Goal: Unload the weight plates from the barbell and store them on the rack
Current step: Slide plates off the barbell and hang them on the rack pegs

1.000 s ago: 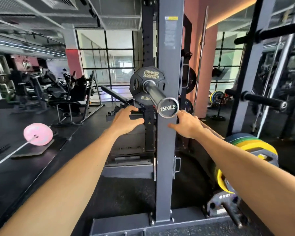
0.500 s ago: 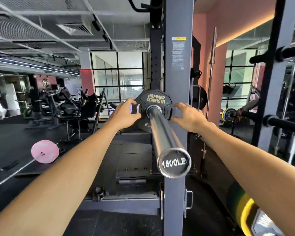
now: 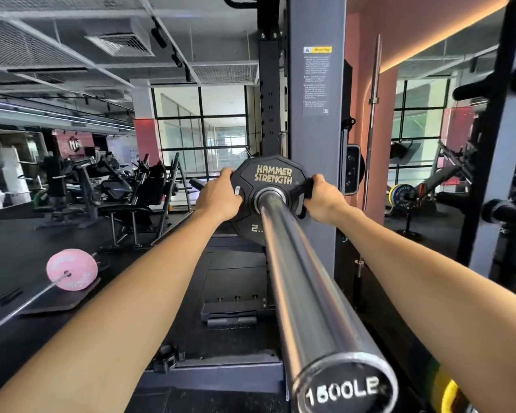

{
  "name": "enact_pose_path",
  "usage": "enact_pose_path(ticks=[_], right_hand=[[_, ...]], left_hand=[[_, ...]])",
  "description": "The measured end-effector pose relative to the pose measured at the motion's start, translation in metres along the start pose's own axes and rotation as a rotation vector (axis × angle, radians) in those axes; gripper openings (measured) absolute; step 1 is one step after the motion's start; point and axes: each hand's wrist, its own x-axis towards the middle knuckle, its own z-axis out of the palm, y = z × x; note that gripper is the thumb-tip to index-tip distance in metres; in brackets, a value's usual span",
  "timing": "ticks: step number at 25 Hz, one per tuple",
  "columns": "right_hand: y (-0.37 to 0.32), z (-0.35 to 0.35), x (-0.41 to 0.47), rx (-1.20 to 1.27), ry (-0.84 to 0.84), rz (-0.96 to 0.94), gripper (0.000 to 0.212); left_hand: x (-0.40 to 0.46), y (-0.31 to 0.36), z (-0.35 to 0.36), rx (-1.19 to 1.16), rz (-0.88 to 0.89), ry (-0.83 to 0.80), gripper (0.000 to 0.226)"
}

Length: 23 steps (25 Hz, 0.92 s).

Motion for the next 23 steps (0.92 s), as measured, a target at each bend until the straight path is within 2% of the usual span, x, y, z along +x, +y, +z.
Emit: enact_pose_path(ticks=[6,10,14,23], right_hand=[[-0.01,-0.019,-0.037,-0.026,0.047,-0.052,0.018],[-0.016,-0.049,-0.092,-0.067,0.04,-0.07,0.019],[-0.022,-0.079,-0.146,-0.103,0.04,-0.11,0.025],[-0.041,-0.127,-0.243,-0.144,0.028,-0.155,0.019]], left_hand=[[-0.042,0.013,-0.027,0.057,-0.061,0.007,0.049],[-0.097,0.029,-0.056,0.138,-0.06,0.102,0.042],[-0.151,0.045,-0.087,0.14,-0.086,0.095,0.046],[-0.248,0.066,-0.141,0.114,-0.063,0.111,0.033]])
